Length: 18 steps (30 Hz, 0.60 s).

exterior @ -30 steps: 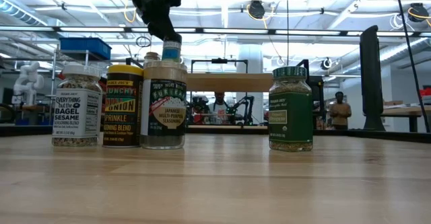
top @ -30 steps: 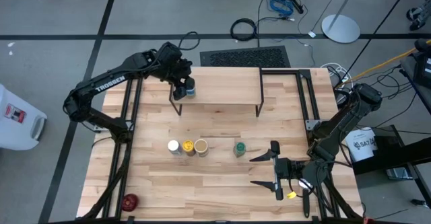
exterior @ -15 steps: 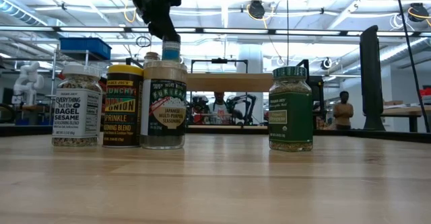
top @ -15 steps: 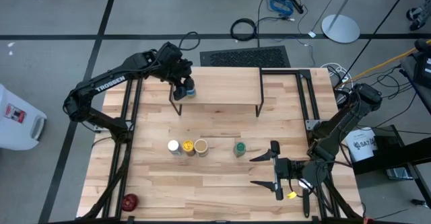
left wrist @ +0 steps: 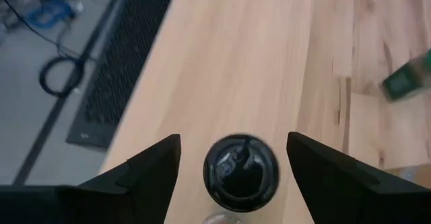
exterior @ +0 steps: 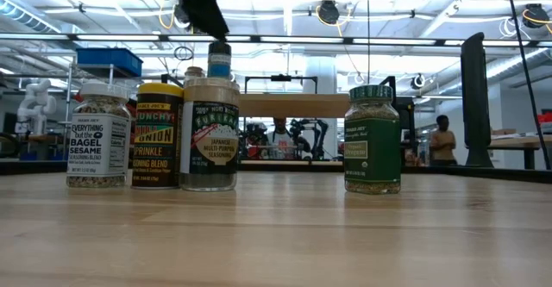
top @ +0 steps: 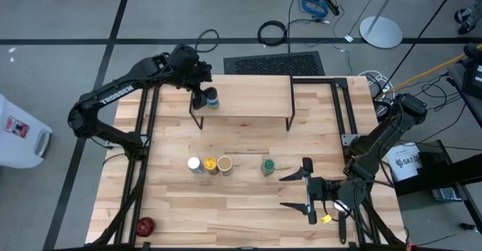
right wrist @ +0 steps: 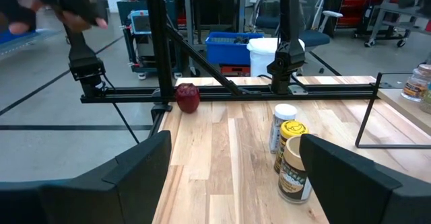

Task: Shelf spices
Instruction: Put the green seasoning bottle on the shelf

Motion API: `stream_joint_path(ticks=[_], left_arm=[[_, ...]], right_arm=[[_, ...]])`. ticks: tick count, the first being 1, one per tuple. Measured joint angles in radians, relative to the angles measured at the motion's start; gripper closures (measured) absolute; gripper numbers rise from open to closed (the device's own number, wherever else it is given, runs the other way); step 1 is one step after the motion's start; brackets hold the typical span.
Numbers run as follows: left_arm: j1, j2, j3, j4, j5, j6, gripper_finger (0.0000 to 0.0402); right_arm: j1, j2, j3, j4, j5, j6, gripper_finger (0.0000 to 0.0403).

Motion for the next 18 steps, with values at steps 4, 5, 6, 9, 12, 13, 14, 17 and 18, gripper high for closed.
stream_joint_path(ticks=[4, 5, 6, 9, 12, 13, 14, 17, 18], left_arm=[[-0.001, -0.043, 0.043, -0.005, 0.0, -0.001, 0.0121], [-0.001, -0.056, 0.049, -0.006, 0.0, -0.007, 0.0121], [-0.005, -0.071, 0.055, -0.006, 0.0, -0.011, 0.0121], [-0.036, -0.118, 0.07, -0.006, 0.005, -0.068, 0.012], [-0.094, -0.168, 0.071, -0.007, 0.04, -0.162, 0.012], [-0.12, -0.182, 0.072, -0.012, 0.067, -0.194, 0.012], [-0.147, -0.195, 0.072, -0.022, 0.094, -0.225, 0.012], [-0.243, -0.223, 0.072, -0.032, 0.128, -0.291, 0.012], [-0.279, -0.229, 0.072, -0.033, 0.129, -0.308, 0.012]], right_arm=[[0.0, 0.0, 0.0, 0.0, 0.0, 0.0, 0.0088], [0.0, 0.0, 0.0, 0.0, 0.0, 0.0, 0.0088], [0.0, 0.0, 0.0, 0.0, 0.0, 0.0, 0.0088], [0.0, 0.0, 0.0, 0.0, 0.0, 0.0, 0.0088], [0.0, 0.0, 0.0, 0.0, 0.0, 0.004, 0.0088], [0.0, 0.0, 0.0, 0.0, 0.0, 0.011, 0.0088], [0.0, 0.0, 0.0, 0.0, 0.0, 0.015, 0.0088], [0.0, 0.0, 0.0, 0.0, 0.0, 0.019, 0.0088], [0.0, 0.0, 0.001, -0.001, 0.0, 0.019, 0.0088]])
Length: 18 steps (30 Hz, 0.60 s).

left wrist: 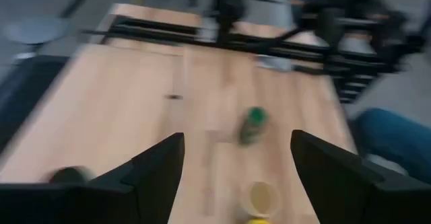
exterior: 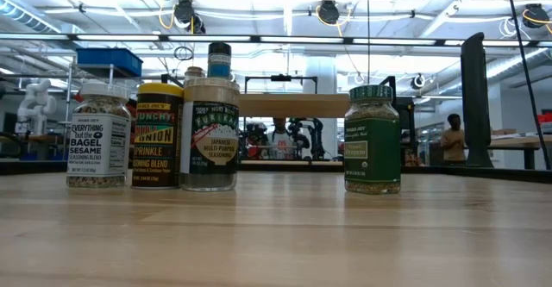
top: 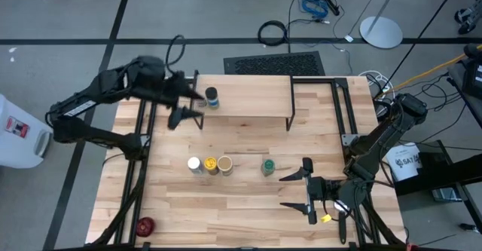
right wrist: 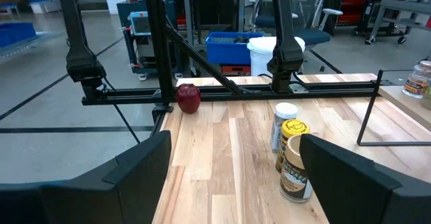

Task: Shelf spices
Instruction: Put the green seasoning bottle on the shelf

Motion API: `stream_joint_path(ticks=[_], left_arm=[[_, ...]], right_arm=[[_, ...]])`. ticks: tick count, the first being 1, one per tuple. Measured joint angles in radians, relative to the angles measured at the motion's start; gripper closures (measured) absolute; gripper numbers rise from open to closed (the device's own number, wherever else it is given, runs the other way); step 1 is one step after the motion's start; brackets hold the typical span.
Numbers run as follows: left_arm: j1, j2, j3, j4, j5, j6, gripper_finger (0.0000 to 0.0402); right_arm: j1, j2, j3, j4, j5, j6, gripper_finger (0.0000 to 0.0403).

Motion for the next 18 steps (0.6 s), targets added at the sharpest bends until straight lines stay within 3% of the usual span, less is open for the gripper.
stream_joint_path(ticks=[3, 5, 11, 18], left_arm=[[-0.118, -0.005, 0.0, 0.0, -0.013, -0.039, 0.012], [-0.202, 0.0, -0.007, 0.0, -0.074, -0.064, 0.012], [-0.44, 0.027, -0.087, -0.007, -0.356, -0.075, 0.012], [-0.642, 0.01, -0.201, -0.029, -0.669, -0.136, 0.012]], right_arm=[[-0.007, 0.0, 0.013, -0.006, 0.002, 0.026, 0.0088], [-0.018, 0.0, 0.034, -0.051, 0.003, 0.07, 0.0088], [-0.075, 0.0, 0.083, -0.337, 0.005, 0.261, 0.0088], [-0.12, 0.067, 0.083, -0.57, 0.057, 0.358, 0.0088]])
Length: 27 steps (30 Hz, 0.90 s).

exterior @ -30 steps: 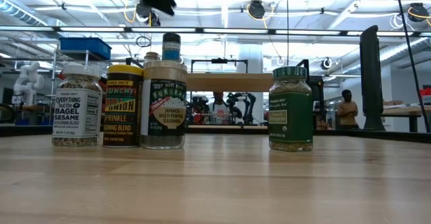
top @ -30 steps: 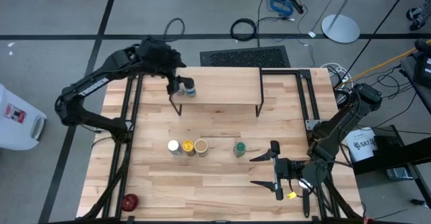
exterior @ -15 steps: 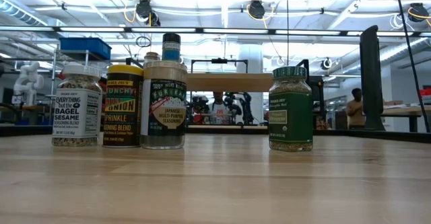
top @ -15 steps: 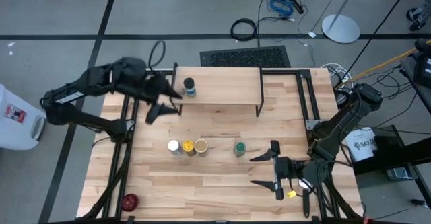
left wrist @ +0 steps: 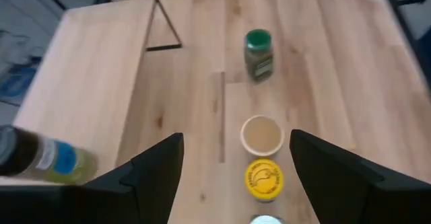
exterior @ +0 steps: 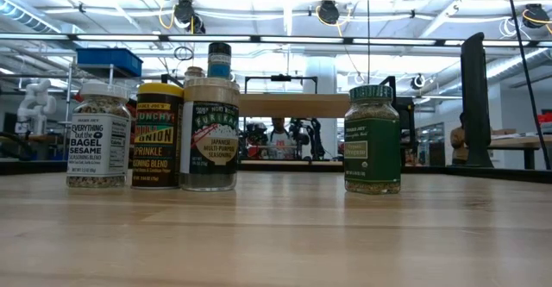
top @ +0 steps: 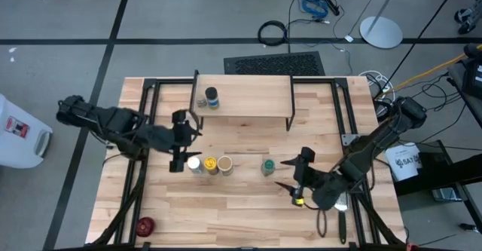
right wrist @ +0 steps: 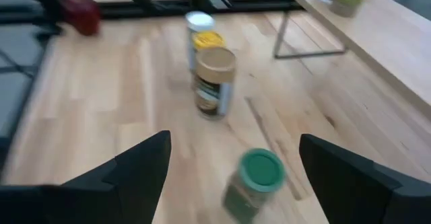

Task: Shelf spices
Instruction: Put the green seasoning bottle on the shelf

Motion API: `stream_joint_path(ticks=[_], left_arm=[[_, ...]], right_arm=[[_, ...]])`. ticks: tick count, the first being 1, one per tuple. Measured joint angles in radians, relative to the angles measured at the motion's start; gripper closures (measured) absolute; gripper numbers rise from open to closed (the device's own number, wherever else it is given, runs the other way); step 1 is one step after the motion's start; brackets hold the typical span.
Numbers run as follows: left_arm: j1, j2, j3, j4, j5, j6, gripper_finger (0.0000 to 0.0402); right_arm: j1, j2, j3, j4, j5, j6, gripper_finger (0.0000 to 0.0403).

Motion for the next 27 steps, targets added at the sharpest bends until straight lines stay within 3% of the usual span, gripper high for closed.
stream_joint_path(ticks=[5, 10, 27], left_arm=[[-0.062, -0.009, -0.071, 0.021, -0.184, -0.057, 0.012], [-0.067, -0.01, -0.106, 0.048, -0.286, -0.098, 0.012], [-0.067, -0.01, -0.106, 0.116, -0.319, -0.061, 0.012]], right_arm=[[-0.064, 0.065, 0.0, -0.026, 0.0, 0.066, 0.0074], [-0.119, 0.139, 0.0, -0.042, -0.073, 0.211, 0.0039], [-0.243, 0.207, 0.0, -0.065, -0.198, 0.222, 0.0025]])
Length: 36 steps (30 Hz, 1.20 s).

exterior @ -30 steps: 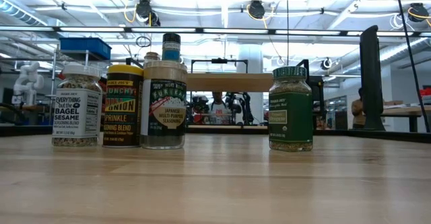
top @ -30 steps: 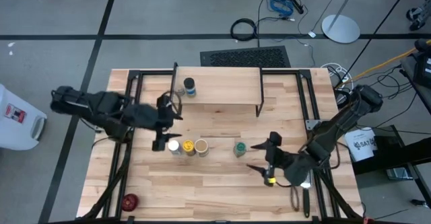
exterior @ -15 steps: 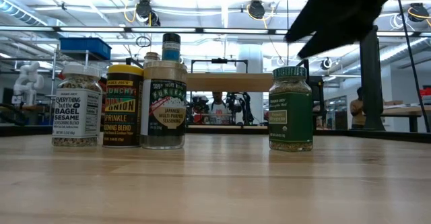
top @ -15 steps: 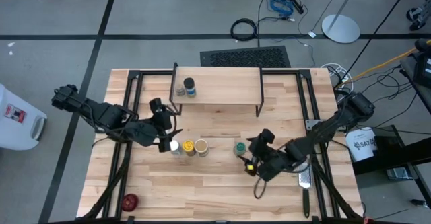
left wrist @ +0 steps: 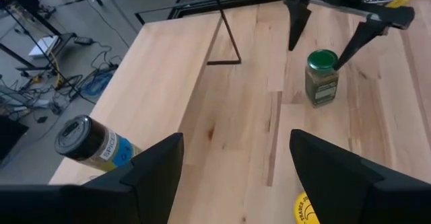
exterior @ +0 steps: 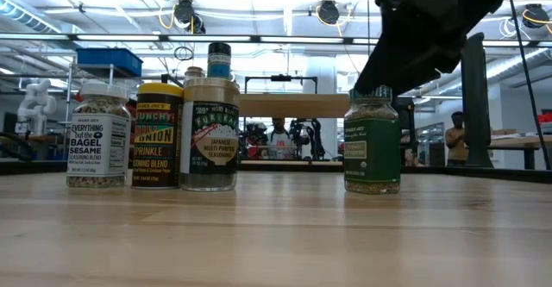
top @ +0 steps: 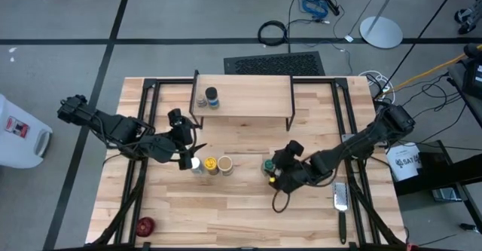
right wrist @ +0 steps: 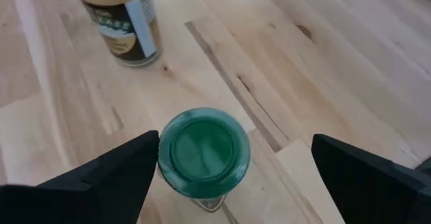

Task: Shelf spices
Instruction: Put the green seasoning bottle on the shelf

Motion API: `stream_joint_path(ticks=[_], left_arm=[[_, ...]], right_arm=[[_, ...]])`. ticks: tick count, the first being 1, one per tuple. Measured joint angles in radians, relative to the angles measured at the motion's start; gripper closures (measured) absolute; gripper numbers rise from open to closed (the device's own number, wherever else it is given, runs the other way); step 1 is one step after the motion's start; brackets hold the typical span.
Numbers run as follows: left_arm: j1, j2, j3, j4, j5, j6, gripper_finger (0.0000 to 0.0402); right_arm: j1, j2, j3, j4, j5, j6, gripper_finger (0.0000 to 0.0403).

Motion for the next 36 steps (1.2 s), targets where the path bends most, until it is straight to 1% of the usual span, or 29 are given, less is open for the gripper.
stream_joint_path(ticks=[3, 8, 13, 16, 21, 28, 36], left_arm=[[0.0, 0.0, 0.0, -0.001, 0.0, 0.001, 0.012], [0.0, 0.0, 0.0, -0.001, 0.001, 0.007, 0.012], [0.0, 0.0, 0.0, -0.001, 0.004, 0.007, 0.012], [0.0, 0.0, 0.0, -0.001, 0.004, 0.007, 0.012], [0.0, 0.0, 0.0, -0.001, 0.004, 0.006, 0.012], [0.0, 0.0, 0.0, -0.002, 0.004, 0.001, 0.012], [0.0, 0.0, 0.0, -0.012, 0.004, 0.0, 0.012]], right_arm=[[-0.015, 0.007, 0.0, 0.011, -0.021, 0.015, 0.0025], [-0.031, 0.064, 0.0, 0.048, -0.081, 0.023, 0.0025], [-0.029, 0.108, 0.0, 0.076, -0.075, 0.063, 0.0026], [-0.03, 0.113, 0.0, 0.078, -0.063, 0.087, 0.0035], [-0.032, 0.113, 0.0, 0.077, -0.026, 0.089, 0.0067], [-0.052, 0.113, 0.0, 0.077, -0.038, 0.092, 0.0118], [-0.051, 0.112, 0.0, 0.081, -0.041, 0.085, 0.0185]])
